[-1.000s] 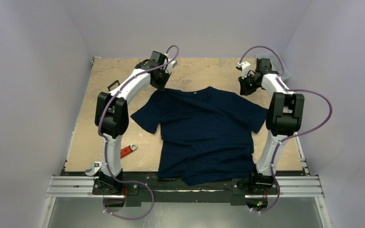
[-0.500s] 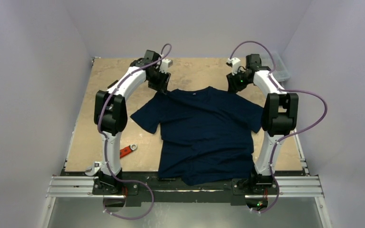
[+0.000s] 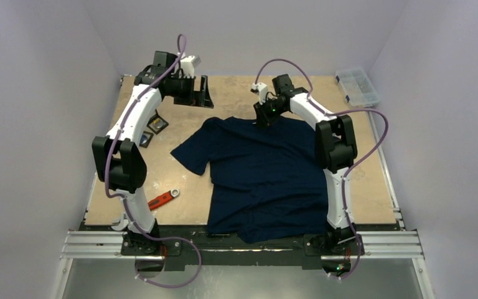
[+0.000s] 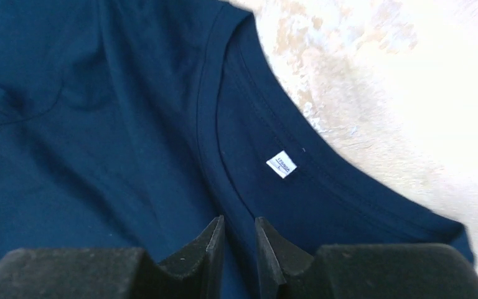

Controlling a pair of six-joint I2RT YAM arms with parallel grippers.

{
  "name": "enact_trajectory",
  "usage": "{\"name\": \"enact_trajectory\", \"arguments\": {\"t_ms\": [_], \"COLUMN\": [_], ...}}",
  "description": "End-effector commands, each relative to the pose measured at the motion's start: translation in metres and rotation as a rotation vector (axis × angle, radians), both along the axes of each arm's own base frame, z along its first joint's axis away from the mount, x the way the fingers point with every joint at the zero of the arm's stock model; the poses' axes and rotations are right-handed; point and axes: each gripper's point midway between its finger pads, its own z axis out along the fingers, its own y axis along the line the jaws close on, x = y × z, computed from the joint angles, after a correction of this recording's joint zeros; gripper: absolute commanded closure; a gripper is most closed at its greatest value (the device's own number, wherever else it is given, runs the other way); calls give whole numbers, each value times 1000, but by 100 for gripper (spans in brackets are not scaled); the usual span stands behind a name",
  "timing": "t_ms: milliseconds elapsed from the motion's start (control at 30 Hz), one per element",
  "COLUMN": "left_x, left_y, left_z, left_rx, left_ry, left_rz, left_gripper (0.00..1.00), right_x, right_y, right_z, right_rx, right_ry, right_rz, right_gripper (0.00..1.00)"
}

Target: Remove the brooch from the garment

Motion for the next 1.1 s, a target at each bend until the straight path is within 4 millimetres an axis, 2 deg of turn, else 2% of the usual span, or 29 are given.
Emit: {"name": "enact_trajectory", "arguments": {"t_ms": [0,133,300,467,667,767,800,867,933,1000,1067], "left_x": [-22,-29,-31,-23,4,15,17,19,19,18,19], "left_y": [-1,-1,6,9,19,26,26,21,13,6,0], "left_z": [-6,-12,-33,-52,-77,-91,-93,-95,-94,-89,-89], "left_rx": [-55,-65,-40,-31,13,57,56,37,6,-22,-44], "left_ry": [79,109,137,197,227,232,229,225,214,188,180], "left_rz": [16,31,93,170,303,344,339,318,297,276,271], "left_gripper": [6,6,5,5,0,0,0,0,0,0,0], "right_x": [8,7,41,91,151,173,176,173,161,144,125], "right_y": [-1,-4,-11,-20,-42,-46,-41,-31,-18,-12,-18], "right_z": [-2,-24,-45,-41,-19,5,21,58,98,130,141], "right_rx": [-21,-81,-138,-187,-224,-189,-148,-67,20,82,95], "right_ry": [-2,16,2,-87,-283,-390,-412,-451,-483,-494,-464], "right_rz": [-24,-37,-167,-280,-413,-431,-414,-368,-305,-274,-275], "right_gripper": [74,79,80,80,73,57,46,34,27,23,22]}}
